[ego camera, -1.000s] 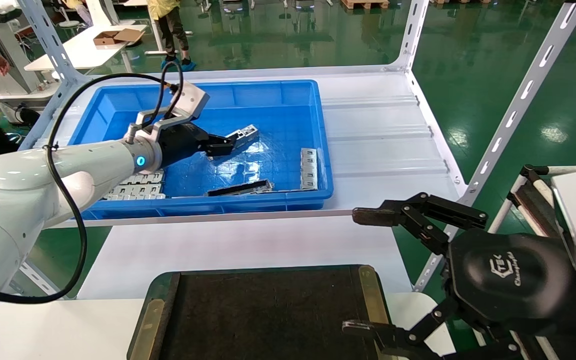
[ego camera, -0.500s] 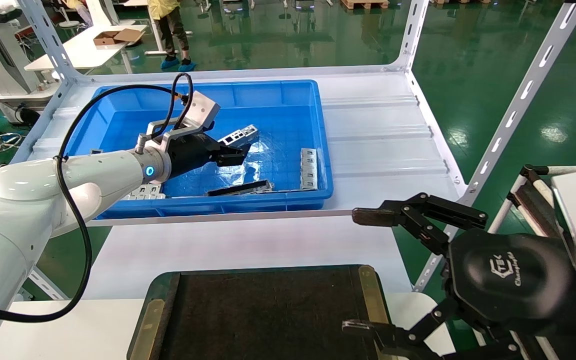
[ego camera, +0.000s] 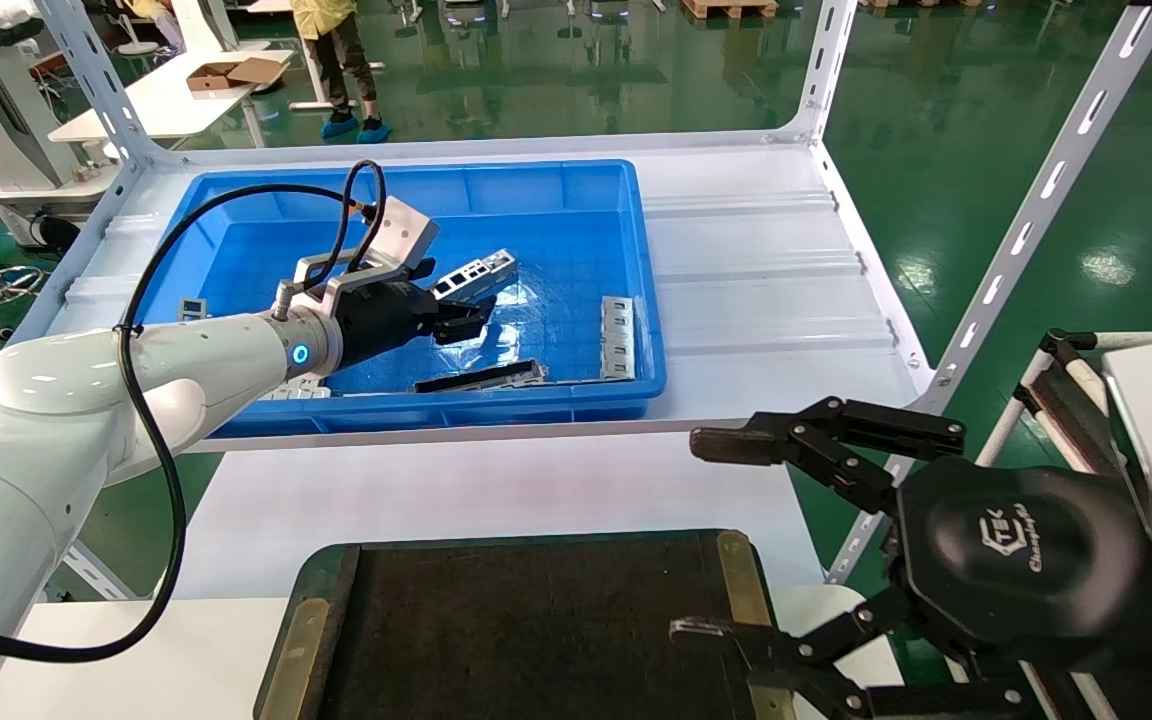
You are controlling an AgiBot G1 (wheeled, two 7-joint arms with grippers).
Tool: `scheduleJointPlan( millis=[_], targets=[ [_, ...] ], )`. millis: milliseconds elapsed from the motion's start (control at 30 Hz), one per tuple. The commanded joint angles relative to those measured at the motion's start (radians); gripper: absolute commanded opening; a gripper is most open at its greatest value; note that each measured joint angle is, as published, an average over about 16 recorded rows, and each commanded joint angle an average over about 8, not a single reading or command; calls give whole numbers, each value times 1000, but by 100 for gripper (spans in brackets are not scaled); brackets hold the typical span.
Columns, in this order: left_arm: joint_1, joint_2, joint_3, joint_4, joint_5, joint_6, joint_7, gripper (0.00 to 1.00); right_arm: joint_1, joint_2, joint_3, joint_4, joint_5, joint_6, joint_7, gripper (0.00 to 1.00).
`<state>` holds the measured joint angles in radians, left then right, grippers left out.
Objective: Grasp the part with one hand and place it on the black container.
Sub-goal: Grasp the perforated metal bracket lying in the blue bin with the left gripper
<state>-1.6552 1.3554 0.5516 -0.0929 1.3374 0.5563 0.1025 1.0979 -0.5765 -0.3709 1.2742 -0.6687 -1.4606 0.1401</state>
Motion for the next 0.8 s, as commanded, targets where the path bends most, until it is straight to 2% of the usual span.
scheduleJointPlan(
  millis=[33,800],
  targets=[
    [2,0,4,0,-1,-2,-4,0,0,0,0,0,0,0,0,0],
    [10,-2,30,-4,-24,-6,-29,0,0,0,0,0,0,0,0,0]
  ],
)
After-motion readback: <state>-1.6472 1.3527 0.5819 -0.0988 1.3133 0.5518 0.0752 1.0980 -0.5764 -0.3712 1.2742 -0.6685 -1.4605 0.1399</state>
